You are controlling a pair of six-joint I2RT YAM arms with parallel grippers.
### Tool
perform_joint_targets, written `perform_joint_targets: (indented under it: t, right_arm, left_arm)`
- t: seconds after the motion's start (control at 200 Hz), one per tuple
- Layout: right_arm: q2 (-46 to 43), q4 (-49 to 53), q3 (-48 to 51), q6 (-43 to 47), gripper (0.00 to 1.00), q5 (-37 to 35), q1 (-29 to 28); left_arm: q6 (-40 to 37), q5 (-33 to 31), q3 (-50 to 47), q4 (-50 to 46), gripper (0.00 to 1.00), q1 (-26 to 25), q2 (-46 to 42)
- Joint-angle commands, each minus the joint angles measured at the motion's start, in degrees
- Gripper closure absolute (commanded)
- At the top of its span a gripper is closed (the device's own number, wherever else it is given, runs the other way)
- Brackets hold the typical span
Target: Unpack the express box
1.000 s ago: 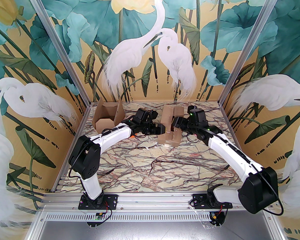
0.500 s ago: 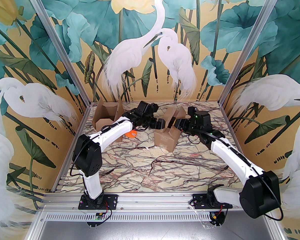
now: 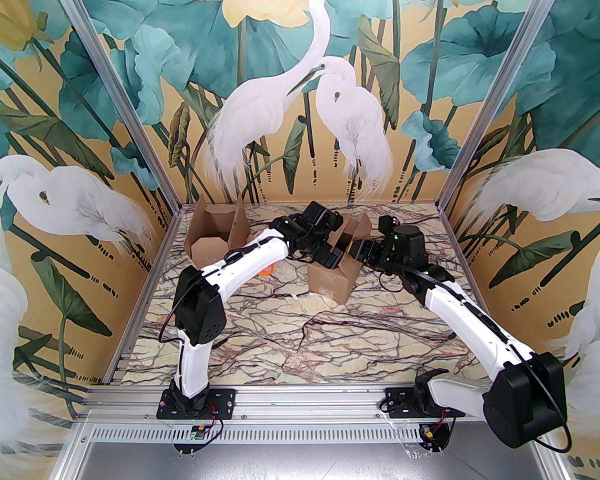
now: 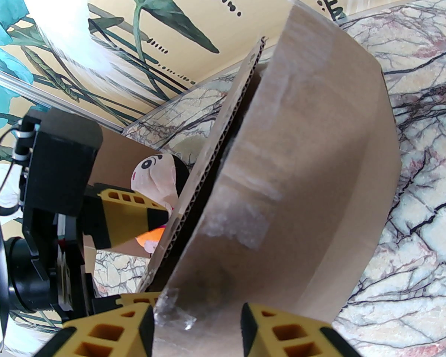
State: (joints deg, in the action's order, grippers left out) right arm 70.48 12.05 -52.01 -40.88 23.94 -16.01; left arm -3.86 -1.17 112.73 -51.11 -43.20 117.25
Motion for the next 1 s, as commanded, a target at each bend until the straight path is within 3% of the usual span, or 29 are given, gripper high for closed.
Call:
perform_joint_targets:
  t: [0.0,0.145,0.285,0.5,0.625,0.86,0.995]
  right_arm:
    - [-0.9,4.4,-1.8,2.5,0.52,-2.4,0.2]
    - [-1.7,15.5,-7.1,3.8,0.45,-12.0,0.1]
    - [-1.5,21.1,-12.2,3.3,0.31,-17.5,-0.1]
    - [6.1,26.7,-21.2,3.5,0.21,-18.9,-1.5]
    - [10.1,27.4,-24.5,3.8,0.0,-18.2,-2.6]
    - [15.6,33.3,-30.7,6.1,0.01,-20.0,-4.5]
    - [15.9,32.7,-29.3,6.0,0.01,-19.7,-4.7]
  left_arm:
    - [-2.7,-9.5,7.3,-8.3,0.12,-0.4,4.9]
    - [-2.9,-9.3,10.5,-9.6,0.26,-0.3,5.6]
    - [-3.0,-8.0,11.3,-9.7,0.42,-0.1,5.7]
    - [-1.8,-5.2,12.1,-9.2,0.64,0.9,5.0]
    - [-0.9,-3.9,11.7,-8.2,0.73,1.7,3.4]
    - [2.7,-1.4,8.9,-4.6,0.86,3.5,-1.0]
    - [4.1,-1.2,5.3,-1.0,0.88,3.9,-4.8]
